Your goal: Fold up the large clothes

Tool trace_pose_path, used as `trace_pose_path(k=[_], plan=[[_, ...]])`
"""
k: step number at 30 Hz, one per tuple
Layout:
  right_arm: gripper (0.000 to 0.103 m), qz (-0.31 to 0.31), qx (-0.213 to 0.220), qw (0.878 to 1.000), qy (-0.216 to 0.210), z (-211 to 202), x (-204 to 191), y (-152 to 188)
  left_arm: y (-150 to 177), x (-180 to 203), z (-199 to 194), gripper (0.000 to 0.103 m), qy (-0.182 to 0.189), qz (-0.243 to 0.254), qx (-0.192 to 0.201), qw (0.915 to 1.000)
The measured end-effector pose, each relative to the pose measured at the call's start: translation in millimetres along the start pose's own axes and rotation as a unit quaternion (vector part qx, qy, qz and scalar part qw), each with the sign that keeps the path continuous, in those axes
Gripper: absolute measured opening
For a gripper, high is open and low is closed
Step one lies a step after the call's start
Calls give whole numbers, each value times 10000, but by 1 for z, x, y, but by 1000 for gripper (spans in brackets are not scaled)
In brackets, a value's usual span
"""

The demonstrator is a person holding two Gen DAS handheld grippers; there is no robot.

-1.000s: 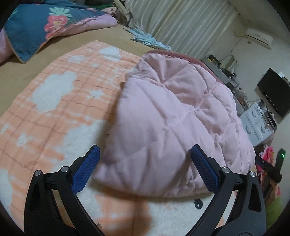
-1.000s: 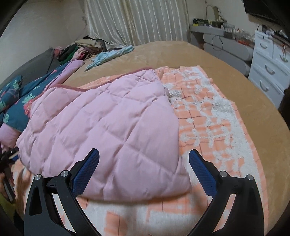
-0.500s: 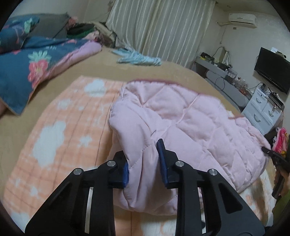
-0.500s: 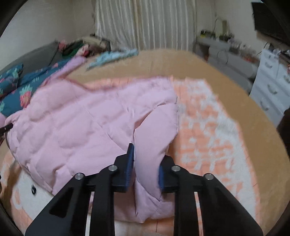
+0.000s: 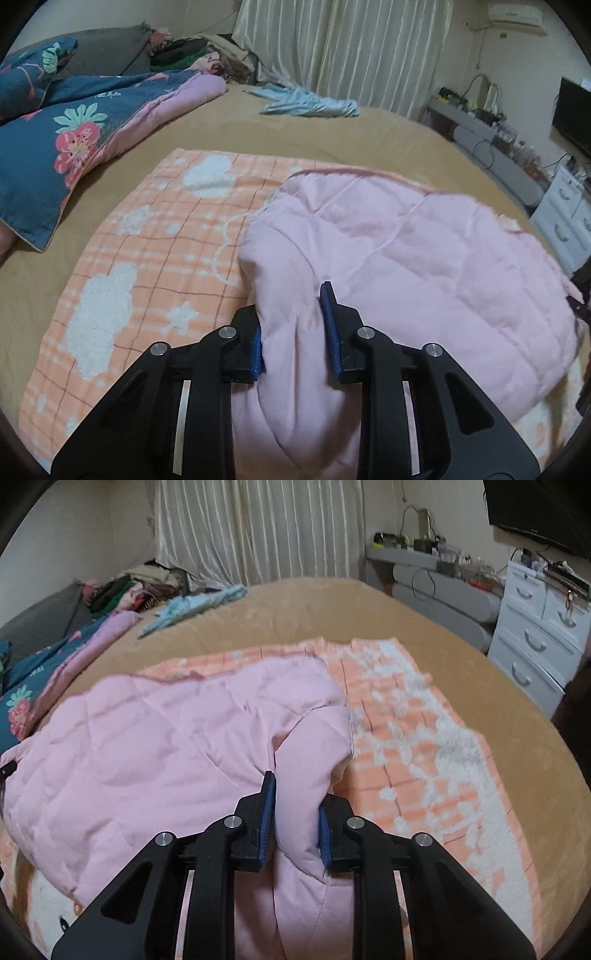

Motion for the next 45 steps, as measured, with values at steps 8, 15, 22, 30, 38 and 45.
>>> trace_pose_path(k=[8,15,22,30,38,45], plan=[[23,42,-367,9992,142,26,0,19,13,-2,18,18,-63,-39,-174,9998],[30,351,-526,9978,222,25,7,24,13,1,14,18,-78,16,-194,9998],[84,651,-247,9975,112,-14,13,22,6,-1,-8,32,-41,-1,-166,9999],[97,1062,351,9929,-399,-82,11,13,-6,8,-52,64,126,28,81,9999],[99,918,701,9913,-633,-138,-5,-3,-17,21,-96,86,279,83,315,9991],[99,830,915,9896,-737,-178,-16,-11,-22,34,-135,94,424,87,474,9979]])
Point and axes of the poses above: each gripper's, at about its wrist camera, not at the fingertips, and z roughly the way its jaws point, x to its right, y to its underside, the point moved 3 cm from there along z, roughly the way its jaws point, and after that the axes turned 14 degrees about x, right-handed, at the moved point
